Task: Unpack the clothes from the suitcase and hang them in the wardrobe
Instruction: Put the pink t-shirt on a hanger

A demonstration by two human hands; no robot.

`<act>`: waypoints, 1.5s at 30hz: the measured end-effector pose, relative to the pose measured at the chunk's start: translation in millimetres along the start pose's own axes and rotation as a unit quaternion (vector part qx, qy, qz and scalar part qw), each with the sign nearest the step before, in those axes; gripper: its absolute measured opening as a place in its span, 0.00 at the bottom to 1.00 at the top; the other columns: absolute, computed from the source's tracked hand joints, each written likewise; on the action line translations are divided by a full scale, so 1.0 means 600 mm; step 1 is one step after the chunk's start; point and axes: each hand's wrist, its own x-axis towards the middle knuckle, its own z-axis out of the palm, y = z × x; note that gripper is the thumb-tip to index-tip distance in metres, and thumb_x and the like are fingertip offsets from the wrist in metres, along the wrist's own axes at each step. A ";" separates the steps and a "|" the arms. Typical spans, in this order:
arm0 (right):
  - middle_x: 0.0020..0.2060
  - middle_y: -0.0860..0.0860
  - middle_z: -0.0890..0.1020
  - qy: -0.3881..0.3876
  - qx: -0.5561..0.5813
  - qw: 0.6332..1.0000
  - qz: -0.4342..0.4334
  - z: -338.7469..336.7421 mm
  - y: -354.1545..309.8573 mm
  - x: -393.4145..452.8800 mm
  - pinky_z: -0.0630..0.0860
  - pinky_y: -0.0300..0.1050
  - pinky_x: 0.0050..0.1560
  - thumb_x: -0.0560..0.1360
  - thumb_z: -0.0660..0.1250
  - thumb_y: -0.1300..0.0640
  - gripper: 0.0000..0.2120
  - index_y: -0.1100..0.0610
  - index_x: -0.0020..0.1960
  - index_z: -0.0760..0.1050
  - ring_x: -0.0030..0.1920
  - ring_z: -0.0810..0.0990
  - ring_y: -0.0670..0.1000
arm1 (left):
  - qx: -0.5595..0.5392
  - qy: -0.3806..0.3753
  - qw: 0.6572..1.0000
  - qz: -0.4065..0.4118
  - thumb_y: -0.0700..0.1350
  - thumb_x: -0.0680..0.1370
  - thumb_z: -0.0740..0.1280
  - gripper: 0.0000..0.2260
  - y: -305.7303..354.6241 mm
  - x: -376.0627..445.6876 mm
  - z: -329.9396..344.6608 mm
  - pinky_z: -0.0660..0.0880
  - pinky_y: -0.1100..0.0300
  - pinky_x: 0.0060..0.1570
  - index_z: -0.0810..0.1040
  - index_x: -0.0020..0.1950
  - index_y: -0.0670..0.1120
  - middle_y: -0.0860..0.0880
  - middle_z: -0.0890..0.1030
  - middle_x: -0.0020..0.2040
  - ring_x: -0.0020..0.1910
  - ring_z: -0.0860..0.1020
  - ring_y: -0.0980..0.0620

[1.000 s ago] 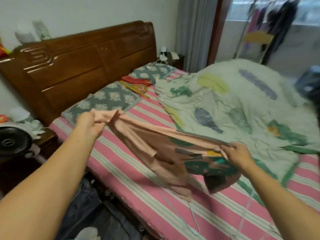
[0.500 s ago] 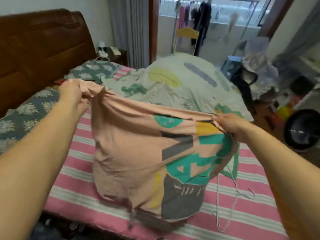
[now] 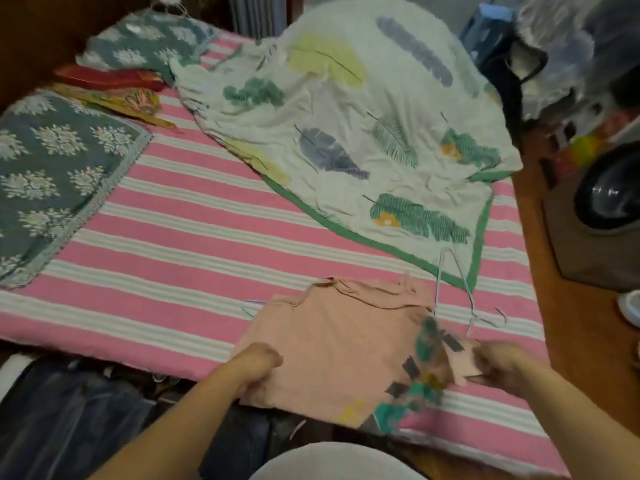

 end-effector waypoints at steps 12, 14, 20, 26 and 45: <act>0.66 0.54 0.78 -0.003 -0.706 0.707 0.044 -0.006 -0.014 0.013 0.73 0.46 0.66 0.80 0.63 0.55 0.17 0.59 0.67 0.75 0.57 0.77 0.54 | 0.082 0.083 0.993 0.004 0.44 0.82 0.62 0.22 -0.020 0.086 -0.026 0.65 0.54 0.70 0.67 0.76 0.43 0.43 0.68 0.76 0.73 0.68 0.42; 0.67 0.55 0.77 0.017 -0.685 0.727 -0.037 0.063 -0.037 0.049 0.75 0.47 0.63 0.80 0.61 0.58 0.18 0.58 0.69 0.72 0.62 0.78 0.55 | 0.087 0.097 0.991 -0.006 0.44 0.82 0.60 0.22 -0.030 0.120 -0.033 0.64 0.54 0.70 0.67 0.77 0.43 0.43 0.67 0.77 0.74 0.67 0.42; 0.70 0.59 0.72 -0.033 -0.567 0.742 -0.356 0.394 -0.170 0.283 0.71 0.51 0.68 0.76 0.62 0.57 0.27 0.53 0.75 0.65 0.70 0.71 0.60 | -0.004 0.147 0.989 0.004 0.43 0.81 0.64 0.14 -0.093 0.253 -0.011 0.74 0.49 0.63 0.77 0.66 0.50 0.46 0.79 0.65 0.62 0.78 0.43; 0.56 0.59 0.82 0.072 -0.534 0.743 -0.397 0.516 -0.216 0.387 0.70 0.53 0.59 0.78 0.62 0.54 0.15 0.53 0.64 0.71 0.57 0.79 0.62 | -0.404 0.026 0.910 -0.083 0.40 0.84 0.60 0.10 -0.070 0.273 0.071 0.77 0.58 0.42 0.79 0.48 0.46 0.47 0.82 0.44 0.41 0.80 0.50; 0.47 0.56 0.83 -0.028 -0.429 0.876 -0.217 0.633 -0.154 0.379 0.79 0.49 0.51 0.73 0.69 0.48 0.10 0.55 0.42 0.77 0.47 0.80 0.57 | -0.441 0.156 0.854 -0.228 0.52 0.83 0.65 0.09 -0.196 0.178 0.172 0.81 0.46 0.45 0.82 0.51 0.49 0.45 0.85 0.46 0.46 0.83 0.43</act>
